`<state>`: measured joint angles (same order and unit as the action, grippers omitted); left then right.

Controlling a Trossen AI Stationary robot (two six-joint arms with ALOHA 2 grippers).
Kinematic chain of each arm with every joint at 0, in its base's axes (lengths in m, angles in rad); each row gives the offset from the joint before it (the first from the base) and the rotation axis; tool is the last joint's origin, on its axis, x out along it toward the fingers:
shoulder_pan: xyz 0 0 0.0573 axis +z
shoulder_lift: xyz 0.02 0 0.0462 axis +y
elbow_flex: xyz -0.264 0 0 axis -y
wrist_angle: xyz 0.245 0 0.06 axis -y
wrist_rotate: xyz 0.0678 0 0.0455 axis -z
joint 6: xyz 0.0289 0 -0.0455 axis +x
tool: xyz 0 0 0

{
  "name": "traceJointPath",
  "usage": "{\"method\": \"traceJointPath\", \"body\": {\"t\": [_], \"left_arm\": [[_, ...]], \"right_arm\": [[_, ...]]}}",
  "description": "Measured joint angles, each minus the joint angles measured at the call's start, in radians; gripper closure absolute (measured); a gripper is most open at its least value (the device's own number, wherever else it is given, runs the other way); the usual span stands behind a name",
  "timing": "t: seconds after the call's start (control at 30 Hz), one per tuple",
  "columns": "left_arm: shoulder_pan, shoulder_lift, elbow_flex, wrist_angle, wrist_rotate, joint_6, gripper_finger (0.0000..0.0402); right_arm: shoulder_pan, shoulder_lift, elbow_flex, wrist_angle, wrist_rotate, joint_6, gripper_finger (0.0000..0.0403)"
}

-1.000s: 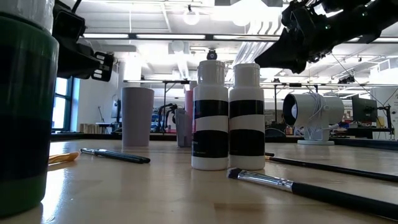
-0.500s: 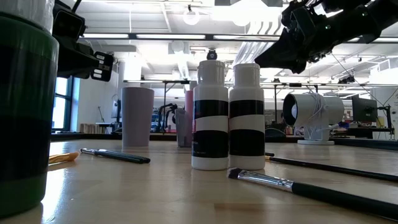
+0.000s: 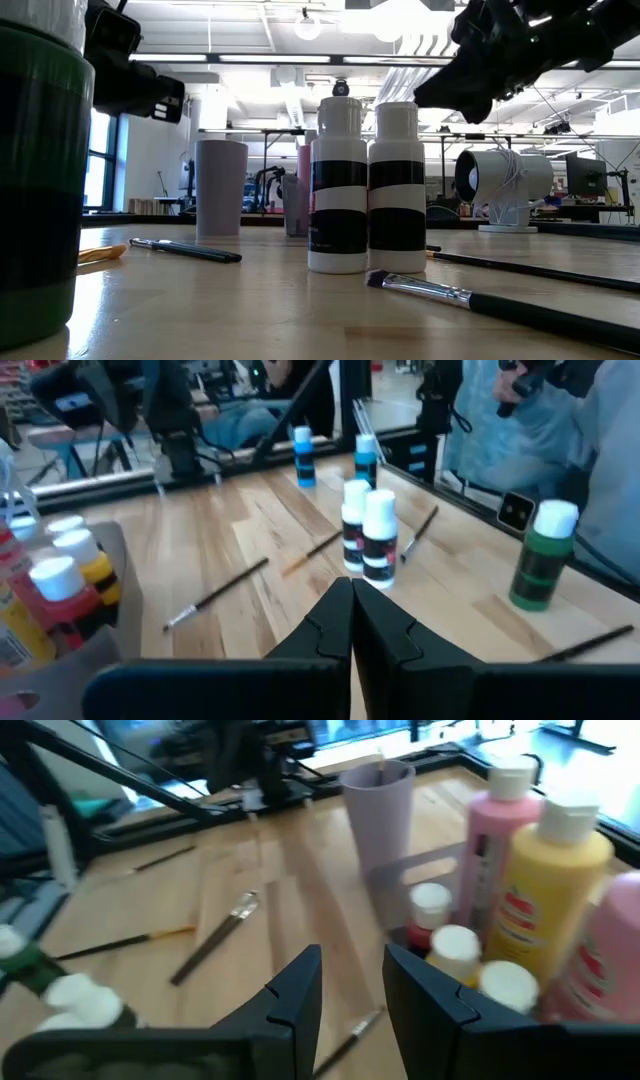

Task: Pick & Place Paint Supplies
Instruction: Put the small green paint bottle into the gray bin

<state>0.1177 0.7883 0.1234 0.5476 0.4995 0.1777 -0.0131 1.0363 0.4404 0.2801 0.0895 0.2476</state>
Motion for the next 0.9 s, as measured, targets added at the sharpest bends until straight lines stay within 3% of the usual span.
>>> {"method": "traceJointPath", "body": {"t": [0.27,0.6,0.77,0.9], "left_arm": [[0.000,0.000,0.000,-0.043,-0.003,-0.001,0.0401],[0.000,0.000,0.000,-0.035,-0.254,0.062,0.0401],[0.001,0.000,0.000,-0.034,-0.307,0.081,0.0401],[0.001,0.000,0.000,-0.034,-0.308,0.083,0.0401]], "right_arm": [[0.000,0.000,0.000,0.010,-0.015,-0.010,0.0302],[0.000,0.000,0.000,0.007,-0.028,-0.043,0.0302],[-0.034,-0.001,0.000,-0.018,-0.031,-0.047,0.0302],[-0.082,-0.002,0.000,-0.018,-0.096,-0.061,0.0302]]}}
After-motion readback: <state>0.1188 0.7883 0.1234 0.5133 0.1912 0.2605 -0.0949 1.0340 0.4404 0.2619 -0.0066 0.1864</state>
